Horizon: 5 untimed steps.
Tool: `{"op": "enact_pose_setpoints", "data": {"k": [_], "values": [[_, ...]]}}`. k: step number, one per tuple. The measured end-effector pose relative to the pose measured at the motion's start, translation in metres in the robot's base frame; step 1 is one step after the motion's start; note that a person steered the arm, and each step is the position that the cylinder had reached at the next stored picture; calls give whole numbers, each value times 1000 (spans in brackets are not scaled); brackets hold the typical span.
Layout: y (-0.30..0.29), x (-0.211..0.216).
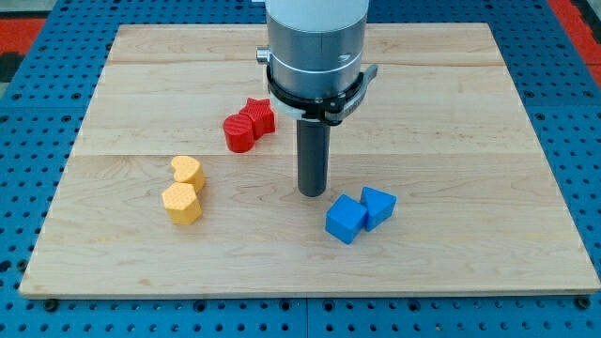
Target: Move the arm vertically above the blue cube
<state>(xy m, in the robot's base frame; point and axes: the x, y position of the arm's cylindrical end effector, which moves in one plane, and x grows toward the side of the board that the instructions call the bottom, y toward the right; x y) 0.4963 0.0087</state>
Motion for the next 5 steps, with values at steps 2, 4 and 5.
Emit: {"op": "enact_pose_setpoints", "data": {"k": [2,4,5], "values": [[-7,0],[-7,0],[-8,0]]}}
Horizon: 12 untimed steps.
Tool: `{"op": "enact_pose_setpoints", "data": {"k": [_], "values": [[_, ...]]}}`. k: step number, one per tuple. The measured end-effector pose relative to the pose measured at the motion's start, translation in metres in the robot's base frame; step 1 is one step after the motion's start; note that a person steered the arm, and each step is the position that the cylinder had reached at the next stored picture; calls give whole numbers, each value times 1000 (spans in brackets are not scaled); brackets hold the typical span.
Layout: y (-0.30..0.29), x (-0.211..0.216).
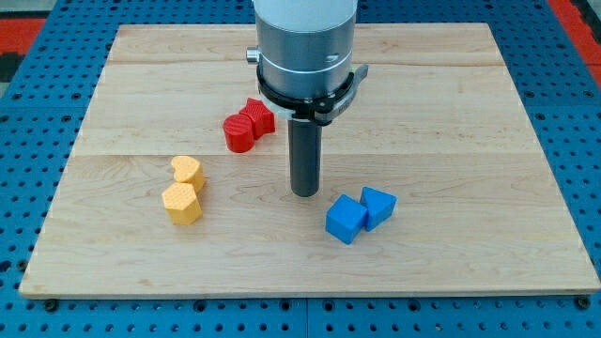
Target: Move the arm vertically above the blue cube
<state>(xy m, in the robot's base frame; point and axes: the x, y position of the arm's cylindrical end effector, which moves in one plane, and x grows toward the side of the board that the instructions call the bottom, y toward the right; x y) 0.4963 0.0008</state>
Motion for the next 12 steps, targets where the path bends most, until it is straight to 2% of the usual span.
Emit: {"op": "enact_pose_setpoints", "data": {"k": [3,5,6,12], "values": [[-8,1],[61,-48],[71,-51],[71,-75]]}}
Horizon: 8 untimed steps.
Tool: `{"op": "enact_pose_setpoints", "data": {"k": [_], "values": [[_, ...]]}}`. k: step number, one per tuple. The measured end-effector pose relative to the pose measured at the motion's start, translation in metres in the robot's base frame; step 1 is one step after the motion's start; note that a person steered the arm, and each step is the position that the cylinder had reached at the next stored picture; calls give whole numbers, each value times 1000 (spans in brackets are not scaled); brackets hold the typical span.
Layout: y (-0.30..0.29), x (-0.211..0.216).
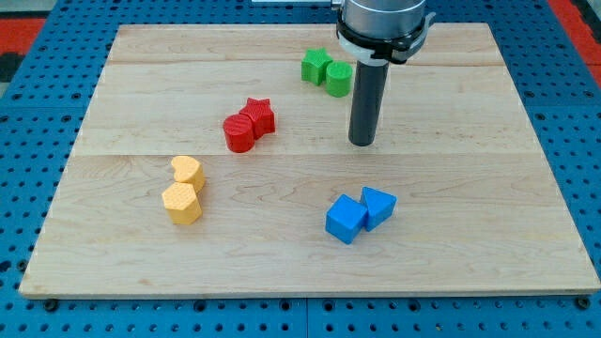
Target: Move the arm vertically above the blue cube
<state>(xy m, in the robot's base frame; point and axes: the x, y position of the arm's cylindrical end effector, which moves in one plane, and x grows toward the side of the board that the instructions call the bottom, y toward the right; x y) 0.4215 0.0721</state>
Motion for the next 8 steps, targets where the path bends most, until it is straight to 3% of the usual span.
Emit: {"op": "enact_pose_setpoints", "data": {"k": [5,8], "values": [[-11,-3],[-31,17]]}}
